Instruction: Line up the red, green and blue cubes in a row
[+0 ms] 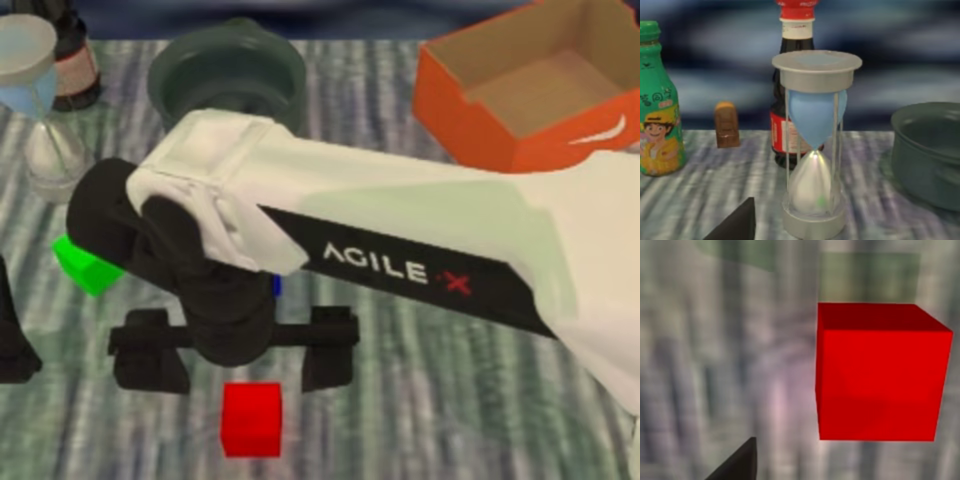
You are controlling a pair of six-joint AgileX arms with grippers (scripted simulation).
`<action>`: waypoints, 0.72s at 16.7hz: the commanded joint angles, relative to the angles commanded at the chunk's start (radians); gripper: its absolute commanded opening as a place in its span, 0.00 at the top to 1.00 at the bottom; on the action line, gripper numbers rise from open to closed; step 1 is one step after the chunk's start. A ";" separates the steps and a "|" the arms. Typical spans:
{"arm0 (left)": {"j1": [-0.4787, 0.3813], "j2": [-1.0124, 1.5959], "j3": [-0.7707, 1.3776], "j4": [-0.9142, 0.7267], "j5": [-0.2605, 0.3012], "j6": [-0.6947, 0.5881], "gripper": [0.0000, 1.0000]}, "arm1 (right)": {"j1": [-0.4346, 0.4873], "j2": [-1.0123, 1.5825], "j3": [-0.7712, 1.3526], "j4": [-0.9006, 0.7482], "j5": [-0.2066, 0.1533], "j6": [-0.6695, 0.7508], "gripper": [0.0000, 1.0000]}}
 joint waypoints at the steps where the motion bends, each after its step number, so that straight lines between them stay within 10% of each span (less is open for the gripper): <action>1: 0.000 0.000 0.000 0.000 0.000 0.000 0.00 | -0.006 0.003 -0.002 0.002 0.000 0.000 0.00; 12: -0.027 0.457 0.406 -0.277 0.003 0.158 0.00 | -0.247 -0.556 -0.447 0.278 0.113 -0.274 0.00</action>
